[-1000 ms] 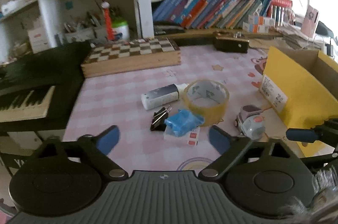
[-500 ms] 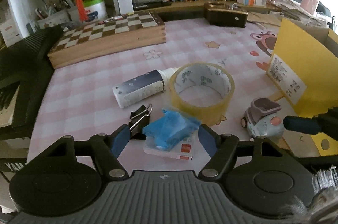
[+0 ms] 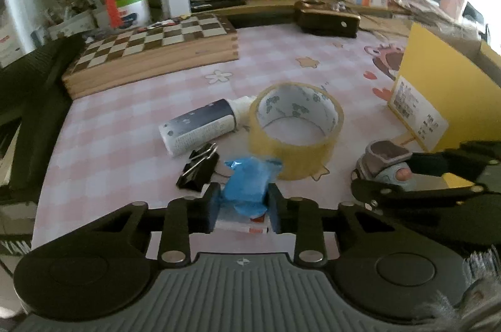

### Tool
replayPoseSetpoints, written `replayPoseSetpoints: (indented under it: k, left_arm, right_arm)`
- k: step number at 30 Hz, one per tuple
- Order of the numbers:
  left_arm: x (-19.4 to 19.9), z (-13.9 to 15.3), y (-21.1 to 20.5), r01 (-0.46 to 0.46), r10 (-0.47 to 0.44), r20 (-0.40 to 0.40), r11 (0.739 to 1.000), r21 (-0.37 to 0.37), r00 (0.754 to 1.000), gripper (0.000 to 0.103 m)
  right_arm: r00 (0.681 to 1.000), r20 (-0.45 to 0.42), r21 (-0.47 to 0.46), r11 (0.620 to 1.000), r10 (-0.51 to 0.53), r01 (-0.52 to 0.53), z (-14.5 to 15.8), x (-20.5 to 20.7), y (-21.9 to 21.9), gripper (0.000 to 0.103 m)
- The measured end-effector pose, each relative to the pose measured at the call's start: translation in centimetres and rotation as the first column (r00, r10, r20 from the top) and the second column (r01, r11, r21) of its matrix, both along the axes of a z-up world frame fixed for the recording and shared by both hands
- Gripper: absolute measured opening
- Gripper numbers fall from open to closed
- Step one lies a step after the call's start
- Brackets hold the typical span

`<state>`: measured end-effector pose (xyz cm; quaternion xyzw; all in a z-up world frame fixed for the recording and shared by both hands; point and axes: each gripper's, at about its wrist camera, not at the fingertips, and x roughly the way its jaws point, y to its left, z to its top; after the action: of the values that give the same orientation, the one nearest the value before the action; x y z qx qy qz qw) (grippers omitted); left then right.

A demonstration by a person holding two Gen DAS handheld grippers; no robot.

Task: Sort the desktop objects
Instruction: 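Grasp the blue cloth with the left tool while the right tool grasps the grey toy car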

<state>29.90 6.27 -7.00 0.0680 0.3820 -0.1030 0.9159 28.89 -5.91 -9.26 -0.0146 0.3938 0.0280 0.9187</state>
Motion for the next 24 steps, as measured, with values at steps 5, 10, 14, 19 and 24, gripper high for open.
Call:
replayPoseSetpoints:
  k: [5,10,14,19,24]
  left_arm:
    - [-1.7,1.2,1.5,-0.044,0.044,0.011,0.997,-0.062,0.999,0.027]
    - [-3.6,2.0,2.5,-0.069,0.071,0.013,0.991,-0.118,0.997,0.027]
    - [-5.2,2.5,3.0,-0.088,0.091,0.016,0.983,-0.160,0.996,0.027]
    - [-7.1,3.2,3.5,-0.093,0.098,0.016,0.978,-0.187,0.995,0.027]
    - [-9.4,4.6,3.9,-0.097,0.107,0.038,0.973,-0.210,0.993,0.027]
  right_arm:
    - [1.000,-0.003,0.012,1.000,-0.003,0.003,-0.2,0.4,0.1,0.053]
    - [1.000,-0.018,0.024,1.000,0.005,-0.004,-0.3,0.7,-0.1,0.043]
    - [0.999,-0.024,0.040,0.999,0.024,-0.023,0.0,0.3,-0.3,0.042]
    - [0.998,0.005,0.046,0.997,0.056,-0.056,1.3,-1.1,-0.1,0.042]
    - [0.996,0.043,0.062,0.994,0.082,-0.085,3.4,-2.7,-0.4,0.042]
